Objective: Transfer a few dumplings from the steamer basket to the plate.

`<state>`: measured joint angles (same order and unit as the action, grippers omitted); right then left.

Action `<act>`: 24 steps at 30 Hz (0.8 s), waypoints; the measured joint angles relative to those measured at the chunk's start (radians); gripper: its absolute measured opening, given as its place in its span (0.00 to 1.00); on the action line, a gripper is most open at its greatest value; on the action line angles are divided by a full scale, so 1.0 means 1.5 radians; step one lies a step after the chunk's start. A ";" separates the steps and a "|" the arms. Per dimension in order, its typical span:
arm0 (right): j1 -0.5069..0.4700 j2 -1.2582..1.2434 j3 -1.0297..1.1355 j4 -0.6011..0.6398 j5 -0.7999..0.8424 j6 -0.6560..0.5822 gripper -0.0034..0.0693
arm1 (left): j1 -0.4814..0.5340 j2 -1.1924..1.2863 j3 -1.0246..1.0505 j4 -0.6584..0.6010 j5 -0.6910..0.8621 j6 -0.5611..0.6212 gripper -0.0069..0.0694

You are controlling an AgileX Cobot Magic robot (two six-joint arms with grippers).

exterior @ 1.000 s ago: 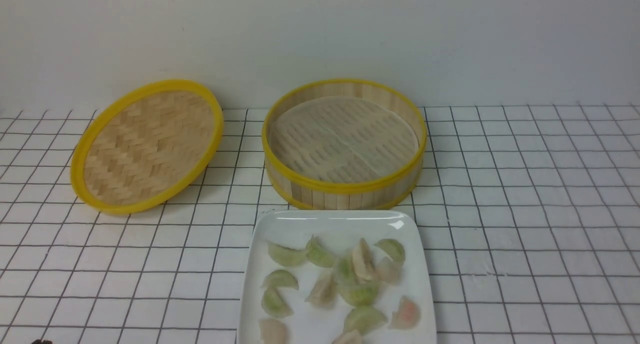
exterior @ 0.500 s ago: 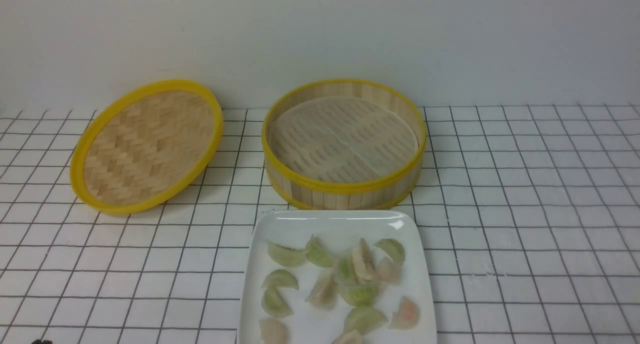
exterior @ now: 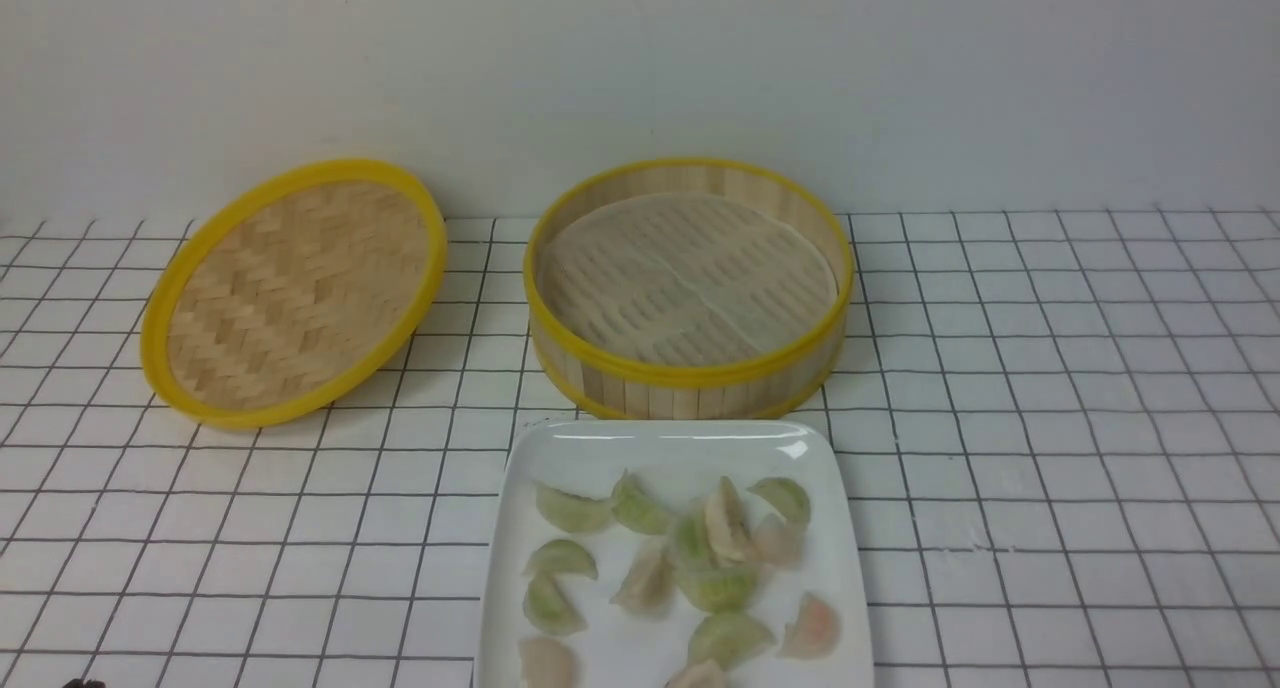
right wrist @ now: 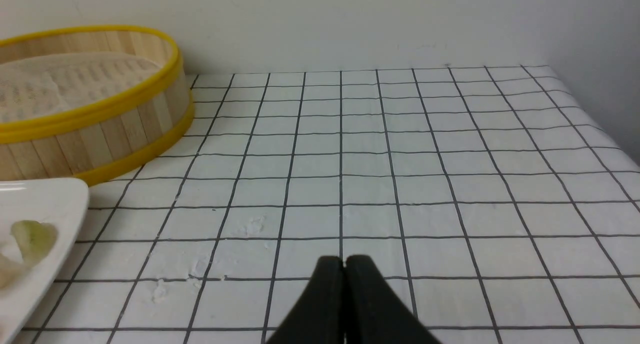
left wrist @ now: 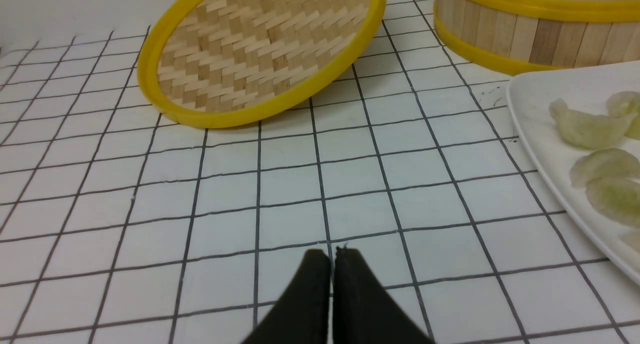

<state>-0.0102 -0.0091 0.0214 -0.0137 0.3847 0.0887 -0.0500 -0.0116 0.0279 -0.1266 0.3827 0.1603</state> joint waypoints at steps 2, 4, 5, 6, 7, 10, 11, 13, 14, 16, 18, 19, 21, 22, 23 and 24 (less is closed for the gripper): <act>0.000 0.000 0.000 0.000 0.000 0.000 0.03 | 0.000 0.000 0.000 0.000 0.000 0.000 0.08; 0.000 0.000 0.000 0.000 0.000 0.000 0.03 | 0.000 0.000 0.000 0.000 0.000 0.000 0.08; 0.000 0.000 0.000 0.000 0.000 0.000 0.03 | 0.000 0.000 0.000 0.000 0.000 0.000 0.08; 0.000 0.000 0.000 0.000 0.000 0.000 0.03 | 0.000 0.000 0.000 0.000 0.000 0.000 0.08; 0.000 0.000 0.000 0.000 0.000 0.000 0.03 | 0.000 0.000 0.000 0.000 0.000 0.000 0.08; 0.000 0.000 0.000 0.000 0.000 0.004 0.03 | 0.000 0.000 0.000 0.000 0.000 0.000 0.08; 0.000 0.000 0.000 0.000 0.000 0.006 0.03 | 0.000 0.000 0.000 0.000 0.000 0.000 0.08; 0.000 0.000 0.000 0.000 0.000 0.007 0.03 | 0.000 0.000 0.000 0.000 0.000 0.000 0.08; 0.000 0.000 0.000 0.000 0.000 0.008 0.03 | 0.000 0.000 0.000 0.000 0.000 0.000 0.08; 0.000 0.000 0.000 0.000 0.000 0.009 0.03 | 0.000 0.000 0.000 0.000 0.000 0.000 0.08; 0.000 0.000 0.000 0.000 0.000 0.010 0.03 | 0.000 0.000 0.000 0.000 0.000 0.000 0.08; 0.000 0.000 0.000 0.000 0.000 0.010 0.03 | 0.000 0.000 0.000 0.000 0.000 0.000 0.08; 0.000 0.000 0.000 0.000 0.000 0.010 0.03 | 0.000 0.000 0.000 0.000 0.000 0.000 0.08; 0.000 0.000 0.000 0.000 0.000 0.010 0.03 | 0.000 0.000 0.000 0.000 0.000 0.000 0.08; 0.000 0.000 0.000 0.000 0.000 0.010 0.03 | 0.000 0.000 0.000 0.000 0.000 0.000 0.08; 0.000 0.000 0.000 0.000 0.000 0.010 0.03 | 0.000 0.000 0.000 0.000 0.000 0.000 0.08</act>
<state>-0.0102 -0.0091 0.0214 -0.0137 0.3847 0.1030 -0.0500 -0.0116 0.0279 -0.1266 0.3827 0.1603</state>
